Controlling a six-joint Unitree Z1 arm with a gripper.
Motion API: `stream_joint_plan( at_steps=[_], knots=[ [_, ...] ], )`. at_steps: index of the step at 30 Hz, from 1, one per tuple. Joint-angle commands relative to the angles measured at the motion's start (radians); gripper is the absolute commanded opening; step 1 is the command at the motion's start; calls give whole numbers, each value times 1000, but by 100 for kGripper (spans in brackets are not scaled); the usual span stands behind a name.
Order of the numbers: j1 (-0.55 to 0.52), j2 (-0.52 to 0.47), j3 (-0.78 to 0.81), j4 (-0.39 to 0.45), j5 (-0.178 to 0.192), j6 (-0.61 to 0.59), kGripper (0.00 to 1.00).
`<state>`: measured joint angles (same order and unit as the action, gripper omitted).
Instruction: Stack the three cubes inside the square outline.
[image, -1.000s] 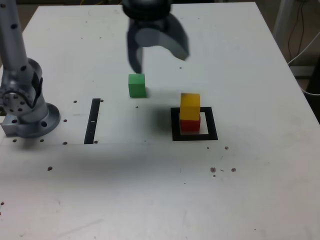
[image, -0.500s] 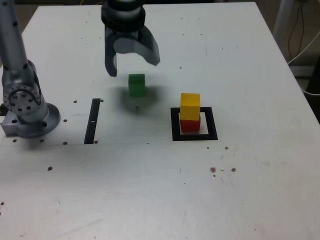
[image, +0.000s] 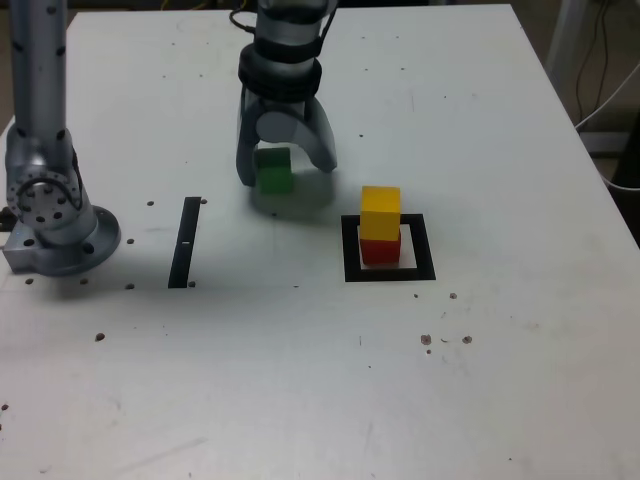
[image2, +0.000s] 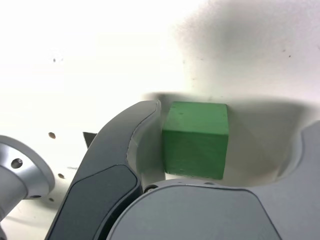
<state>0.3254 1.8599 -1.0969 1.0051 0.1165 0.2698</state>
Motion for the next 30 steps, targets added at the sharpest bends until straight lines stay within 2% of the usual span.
stream_joint_plan(
  at_steps=[1,11,20,23,30],
  knots=[
    [5,2,2,-6,0,2,80],
    [26,4,5,-5,-3,1,45],
    [30,7,0,-17,1,1,21],
    [30,5,-1,-14,3,1,16],
    [30,-8,-6,5,7,1,15]
  ],
)
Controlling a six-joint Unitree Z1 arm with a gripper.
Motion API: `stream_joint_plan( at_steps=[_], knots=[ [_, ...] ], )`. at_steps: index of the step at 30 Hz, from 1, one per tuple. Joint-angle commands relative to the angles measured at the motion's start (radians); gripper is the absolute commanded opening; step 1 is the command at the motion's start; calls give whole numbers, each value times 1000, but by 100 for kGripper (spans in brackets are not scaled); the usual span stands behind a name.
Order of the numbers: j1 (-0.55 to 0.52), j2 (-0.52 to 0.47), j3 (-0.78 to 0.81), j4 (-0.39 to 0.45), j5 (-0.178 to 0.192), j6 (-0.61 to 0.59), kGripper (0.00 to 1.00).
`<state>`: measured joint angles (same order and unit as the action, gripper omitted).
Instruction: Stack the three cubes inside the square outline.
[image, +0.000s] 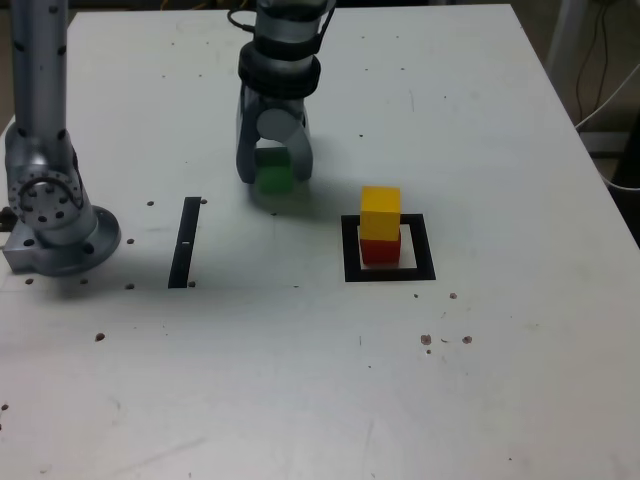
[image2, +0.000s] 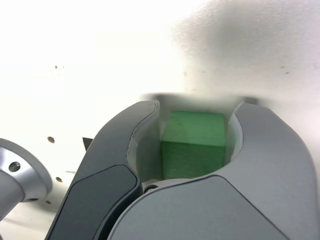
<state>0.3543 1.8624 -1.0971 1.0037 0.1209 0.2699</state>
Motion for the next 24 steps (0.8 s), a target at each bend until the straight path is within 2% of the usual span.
stream_joint_plan(
  at_steps=[1,5,11,13,16,20,24],
  knots=[
    [2,-14,-7,8,3,1,15],
    [1,-37,-14,14,-7,3,15],
    [-24,-87,-69,73,-72,14,15],
    [-49,-106,-104,108,-84,0,15],
    [-100,-121,-175,182,-75,-44,15],
    [-190,-124,-290,306,-35,-126,13],
    [-265,-123,-378,373,-16,-179,14]
  ],
)
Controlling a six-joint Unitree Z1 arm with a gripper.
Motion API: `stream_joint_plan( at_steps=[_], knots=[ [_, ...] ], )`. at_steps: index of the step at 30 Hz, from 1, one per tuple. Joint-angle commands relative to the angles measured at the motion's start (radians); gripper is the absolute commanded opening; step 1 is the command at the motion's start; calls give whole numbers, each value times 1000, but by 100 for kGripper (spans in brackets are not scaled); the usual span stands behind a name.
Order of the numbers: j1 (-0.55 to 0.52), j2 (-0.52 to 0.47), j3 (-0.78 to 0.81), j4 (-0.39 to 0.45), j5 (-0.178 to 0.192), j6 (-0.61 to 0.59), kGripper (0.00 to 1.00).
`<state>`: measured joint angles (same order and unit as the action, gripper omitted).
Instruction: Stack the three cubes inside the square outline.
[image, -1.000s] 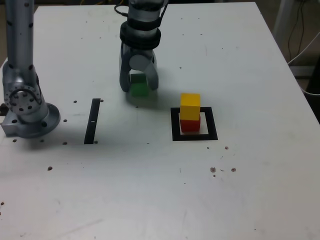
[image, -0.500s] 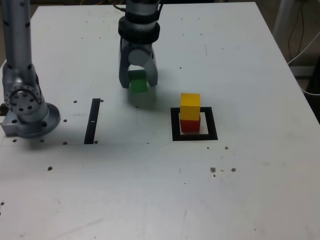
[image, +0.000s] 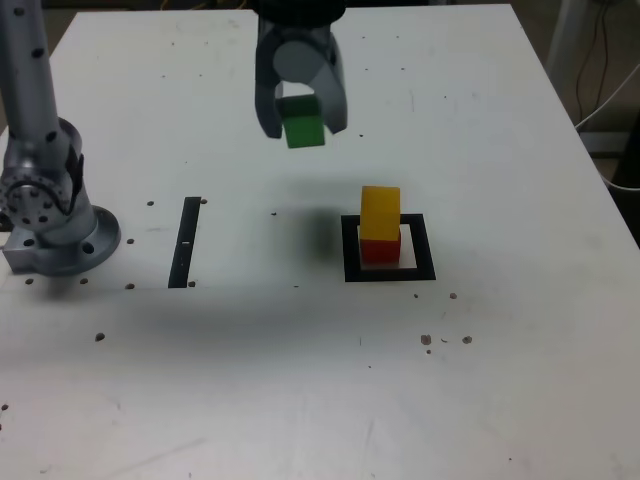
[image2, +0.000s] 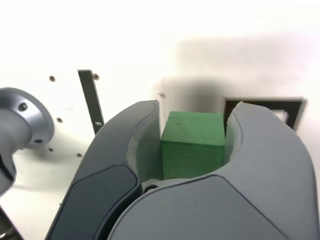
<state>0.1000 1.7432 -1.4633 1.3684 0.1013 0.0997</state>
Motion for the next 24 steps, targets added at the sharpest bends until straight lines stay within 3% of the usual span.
stream_joint_plan(
  at_steps=[1,10,24],
  knots=[
    [-27,-3,-29,17,5,-19,14],
    [-138,75,-127,34,0,-80,14],
    [-207,143,-201,42,-11,-127,14]
  ],
)
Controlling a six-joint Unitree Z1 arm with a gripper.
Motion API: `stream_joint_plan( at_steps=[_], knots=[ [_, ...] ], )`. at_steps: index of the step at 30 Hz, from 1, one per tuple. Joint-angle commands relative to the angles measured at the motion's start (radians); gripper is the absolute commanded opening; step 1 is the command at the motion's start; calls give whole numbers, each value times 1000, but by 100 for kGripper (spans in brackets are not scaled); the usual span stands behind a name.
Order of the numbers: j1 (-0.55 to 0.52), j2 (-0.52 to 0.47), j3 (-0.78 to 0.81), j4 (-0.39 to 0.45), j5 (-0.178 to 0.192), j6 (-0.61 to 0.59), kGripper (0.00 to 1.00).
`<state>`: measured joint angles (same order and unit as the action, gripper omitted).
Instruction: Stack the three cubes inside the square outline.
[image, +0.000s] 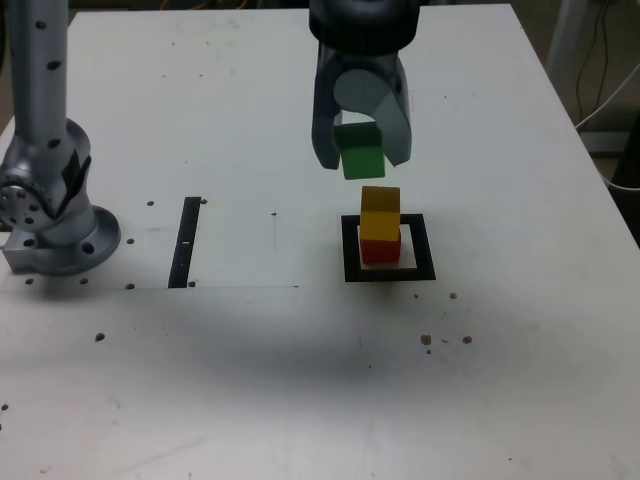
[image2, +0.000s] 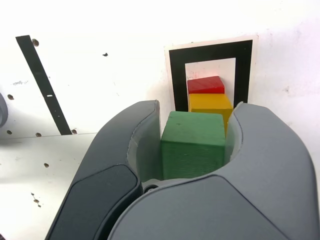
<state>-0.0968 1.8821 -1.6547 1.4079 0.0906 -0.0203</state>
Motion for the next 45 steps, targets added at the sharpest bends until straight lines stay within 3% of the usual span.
stream_joint_plan(
  at_steps=[1,41,45],
  knots=[
    [-17,5,-13,3,1,-12,14],
    [-55,104,-38,-11,35,-48,16],
    [-55,104,-33,-5,35,-34,22]
  ],
)
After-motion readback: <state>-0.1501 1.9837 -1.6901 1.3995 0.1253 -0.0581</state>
